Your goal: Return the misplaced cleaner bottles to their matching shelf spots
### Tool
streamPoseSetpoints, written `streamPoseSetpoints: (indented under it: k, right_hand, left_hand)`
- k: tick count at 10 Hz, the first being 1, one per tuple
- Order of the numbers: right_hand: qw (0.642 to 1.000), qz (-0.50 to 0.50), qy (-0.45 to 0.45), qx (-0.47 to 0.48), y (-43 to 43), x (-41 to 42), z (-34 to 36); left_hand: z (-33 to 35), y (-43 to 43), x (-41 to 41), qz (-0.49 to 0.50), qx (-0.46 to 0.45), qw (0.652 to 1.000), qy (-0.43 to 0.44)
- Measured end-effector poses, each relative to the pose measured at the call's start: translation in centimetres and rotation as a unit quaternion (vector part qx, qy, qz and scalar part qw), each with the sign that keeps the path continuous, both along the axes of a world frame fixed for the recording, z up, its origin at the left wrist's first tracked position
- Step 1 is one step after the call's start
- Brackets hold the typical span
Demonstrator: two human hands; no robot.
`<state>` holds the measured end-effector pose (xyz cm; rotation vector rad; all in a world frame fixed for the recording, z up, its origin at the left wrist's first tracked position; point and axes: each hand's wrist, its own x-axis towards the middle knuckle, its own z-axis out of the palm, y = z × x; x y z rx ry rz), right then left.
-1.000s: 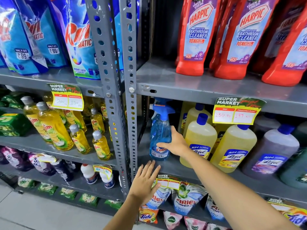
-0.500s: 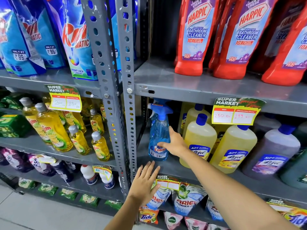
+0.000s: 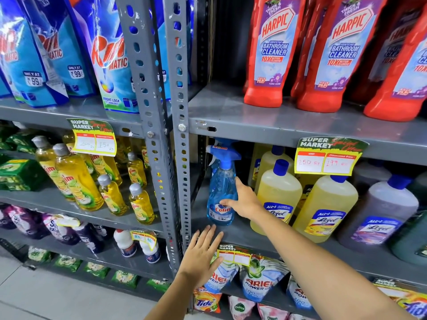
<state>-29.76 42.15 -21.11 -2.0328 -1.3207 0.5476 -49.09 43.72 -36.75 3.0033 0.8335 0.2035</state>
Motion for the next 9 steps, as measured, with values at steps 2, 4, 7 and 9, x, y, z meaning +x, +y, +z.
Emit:
streamPoseSetpoints:
  k: [2,4,7,9]
  right_hand:
    - [1.000,0.000,-0.002,-0.002,0.1,0.0,-0.1]
    - [1.000,-0.008,-0.015,0.003,0.0,-0.2,-0.5]
    - [0.999,-0.022,0.027,-0.002,-0.4,-0.4,-1.1]
    - [0.974,-0.124,0.080,0.172,-7.4,-3.2,0.8]
  left_hand:
    - [0.2,-0.1,0.0,0.001,-0.001,1.000,0.006]
    - [0.6,-0.2,0.0,0.006,-0.004,1.000,0.021]
    - [0.9,-0.1,0.2,0.007,-0.003,0.999,0.053]
    - [3.0,-0.9,1.0,-0.012,-0.033,0.996,-0.078]
